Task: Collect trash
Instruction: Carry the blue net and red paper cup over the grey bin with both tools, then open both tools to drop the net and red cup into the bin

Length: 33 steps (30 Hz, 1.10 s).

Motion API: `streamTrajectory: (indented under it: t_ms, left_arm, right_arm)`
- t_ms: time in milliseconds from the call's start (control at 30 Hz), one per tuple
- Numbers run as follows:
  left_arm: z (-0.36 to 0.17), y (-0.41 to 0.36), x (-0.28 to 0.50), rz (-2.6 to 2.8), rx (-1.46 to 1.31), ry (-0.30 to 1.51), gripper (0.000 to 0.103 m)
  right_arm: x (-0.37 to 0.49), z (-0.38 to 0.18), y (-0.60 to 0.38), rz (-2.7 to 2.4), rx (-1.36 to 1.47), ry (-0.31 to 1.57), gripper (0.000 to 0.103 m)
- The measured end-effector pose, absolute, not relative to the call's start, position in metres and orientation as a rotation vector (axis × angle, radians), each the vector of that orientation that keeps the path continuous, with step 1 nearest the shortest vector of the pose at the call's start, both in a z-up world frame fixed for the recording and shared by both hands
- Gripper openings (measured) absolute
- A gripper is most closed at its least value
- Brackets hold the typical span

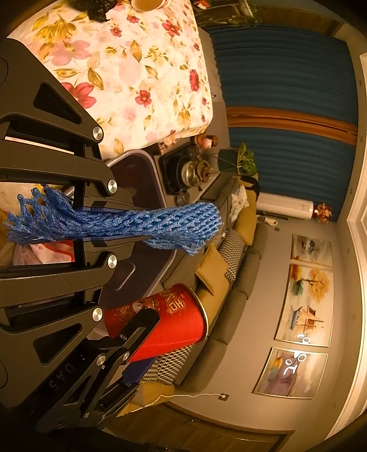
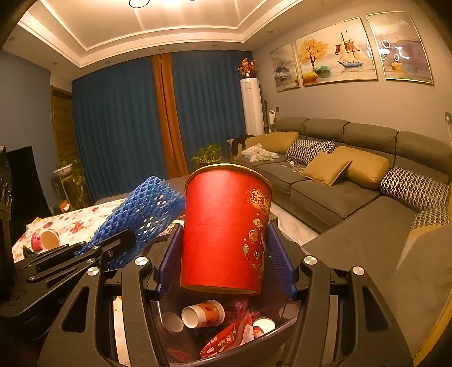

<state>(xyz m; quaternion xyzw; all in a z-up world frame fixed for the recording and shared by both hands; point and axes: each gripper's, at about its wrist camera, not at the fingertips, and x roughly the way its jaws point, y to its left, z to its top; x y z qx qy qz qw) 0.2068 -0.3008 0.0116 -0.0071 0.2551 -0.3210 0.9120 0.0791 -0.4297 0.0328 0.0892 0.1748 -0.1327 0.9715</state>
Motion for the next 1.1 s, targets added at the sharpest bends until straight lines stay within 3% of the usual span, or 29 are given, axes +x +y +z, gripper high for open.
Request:
streamTrajectory:
  t_ms: [500,667,767,867,1000,1100]
  left_arm:
    - [0.0,-0.314,0.221,-0.665,-0.007,0.562,0.011]
    - [-0.002,-0.316,0.223,-0.669,0.0,0.575,0.012]
    - [-0.004,-0.318,0.225,-0.678,0.004,0.581,0.022]
    - [-0.005,-0.317,0.223,-0.687,0.005,0.571,0.054]
    - [-0.005,-0.315,0.22,-0.691,0.011,0.557,0.076]
    - [-0.003,-0.31,0.217,-0.688,0.011,0.554,0.08]
  right_arm:
    - [0.087,0.025,-0.439,-0.261,0.196,0.372,0.06]
    - [0.086,0.026,-0.442,-0.256,0.206,0.355,0.066]
    - [0.083,0.027,-0.444,-0.256,0.223,0.339,0.074]
    - [0.081,0.03,-0.448,-0.266,0.24,0.328,0.074]
    - [0.075,0.034,-0.449,-0.281,0.249,0.313,0.075]
    - [0.07,0.037,-0.447,-0.284,0.257,0.302,0.081]
